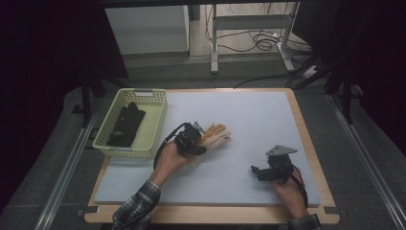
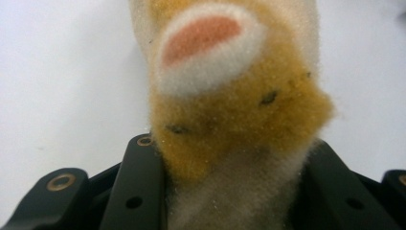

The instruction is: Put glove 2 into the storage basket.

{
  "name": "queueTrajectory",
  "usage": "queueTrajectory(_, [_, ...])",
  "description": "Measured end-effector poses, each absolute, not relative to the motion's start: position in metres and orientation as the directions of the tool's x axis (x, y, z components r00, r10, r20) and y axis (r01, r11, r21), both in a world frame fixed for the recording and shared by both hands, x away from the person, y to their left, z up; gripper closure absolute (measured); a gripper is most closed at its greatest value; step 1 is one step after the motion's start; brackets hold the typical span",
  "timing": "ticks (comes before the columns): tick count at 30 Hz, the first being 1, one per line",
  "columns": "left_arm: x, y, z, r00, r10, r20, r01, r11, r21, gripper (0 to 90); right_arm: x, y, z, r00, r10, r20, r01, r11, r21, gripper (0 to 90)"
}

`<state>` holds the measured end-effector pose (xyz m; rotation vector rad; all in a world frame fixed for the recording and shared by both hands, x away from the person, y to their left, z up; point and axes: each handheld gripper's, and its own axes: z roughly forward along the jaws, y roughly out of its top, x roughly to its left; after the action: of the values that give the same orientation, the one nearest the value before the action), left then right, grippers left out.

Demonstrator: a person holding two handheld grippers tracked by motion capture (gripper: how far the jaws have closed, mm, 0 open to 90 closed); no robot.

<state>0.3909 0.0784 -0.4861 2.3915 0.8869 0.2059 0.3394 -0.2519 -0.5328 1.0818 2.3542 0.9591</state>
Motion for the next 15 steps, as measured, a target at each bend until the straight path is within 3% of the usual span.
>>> queueTrajectory(15, [0.403, 0.108, -0.446, 0.688, 0.724, -0.045, 0.606, -0.540, 0.585, 62.2, 0.339, -0.252, -0.533, -0.634, 0.771, -0.055, 0.513, 0.473, 0.716, 8.8])
